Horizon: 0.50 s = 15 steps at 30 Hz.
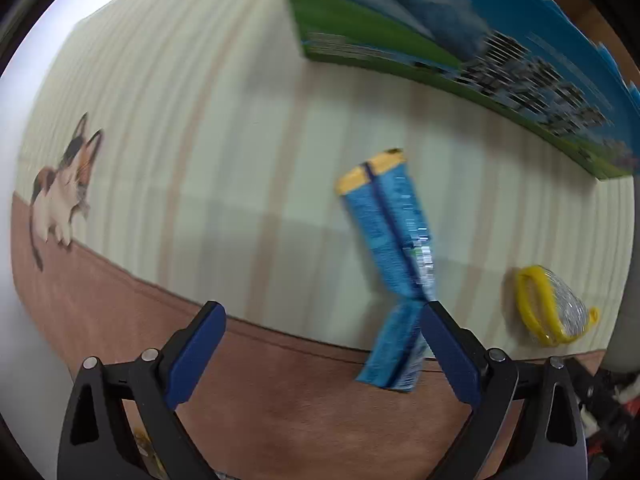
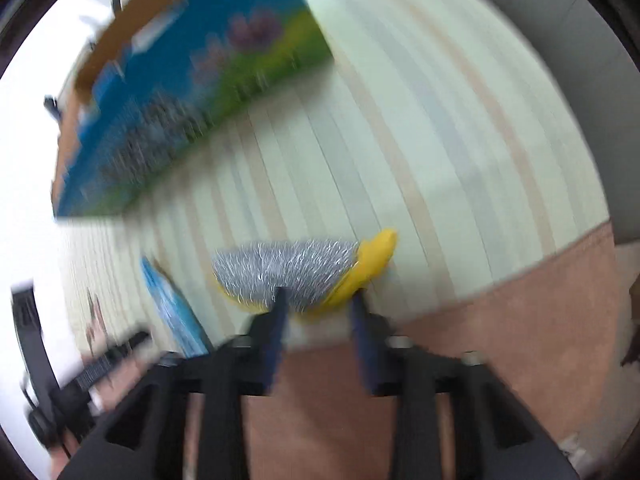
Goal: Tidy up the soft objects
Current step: 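Grasp the blue stick snack with the left tool while the right tool grasps the yellow scrubber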
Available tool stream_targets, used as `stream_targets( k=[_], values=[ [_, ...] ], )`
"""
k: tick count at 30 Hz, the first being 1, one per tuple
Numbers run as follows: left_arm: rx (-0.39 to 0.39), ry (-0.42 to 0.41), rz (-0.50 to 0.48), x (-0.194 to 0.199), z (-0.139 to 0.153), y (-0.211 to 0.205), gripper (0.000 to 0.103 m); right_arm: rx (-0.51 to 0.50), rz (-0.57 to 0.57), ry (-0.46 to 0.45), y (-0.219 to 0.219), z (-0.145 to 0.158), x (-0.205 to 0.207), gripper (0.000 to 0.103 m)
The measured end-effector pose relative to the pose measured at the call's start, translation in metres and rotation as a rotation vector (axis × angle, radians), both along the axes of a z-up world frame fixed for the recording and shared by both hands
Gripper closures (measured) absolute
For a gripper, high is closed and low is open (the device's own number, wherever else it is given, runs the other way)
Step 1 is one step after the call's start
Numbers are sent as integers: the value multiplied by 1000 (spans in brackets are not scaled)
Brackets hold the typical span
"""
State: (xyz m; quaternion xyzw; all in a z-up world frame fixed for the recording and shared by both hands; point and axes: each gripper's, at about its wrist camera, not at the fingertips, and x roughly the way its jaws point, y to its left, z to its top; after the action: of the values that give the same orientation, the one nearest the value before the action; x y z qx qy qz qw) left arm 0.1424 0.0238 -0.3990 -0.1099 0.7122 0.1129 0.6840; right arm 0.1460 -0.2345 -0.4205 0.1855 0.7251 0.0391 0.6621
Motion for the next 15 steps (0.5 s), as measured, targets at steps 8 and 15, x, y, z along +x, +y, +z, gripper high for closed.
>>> stream_targets(
  k=[8,15],
  values=[
    [-10,41,-143,26,-24,-38,47,-141,413,-120,20,31,5,30],
    [-40,60,-131,14,-37,-33,71,-253,866,-161,90,15,16,30]
  ],
)
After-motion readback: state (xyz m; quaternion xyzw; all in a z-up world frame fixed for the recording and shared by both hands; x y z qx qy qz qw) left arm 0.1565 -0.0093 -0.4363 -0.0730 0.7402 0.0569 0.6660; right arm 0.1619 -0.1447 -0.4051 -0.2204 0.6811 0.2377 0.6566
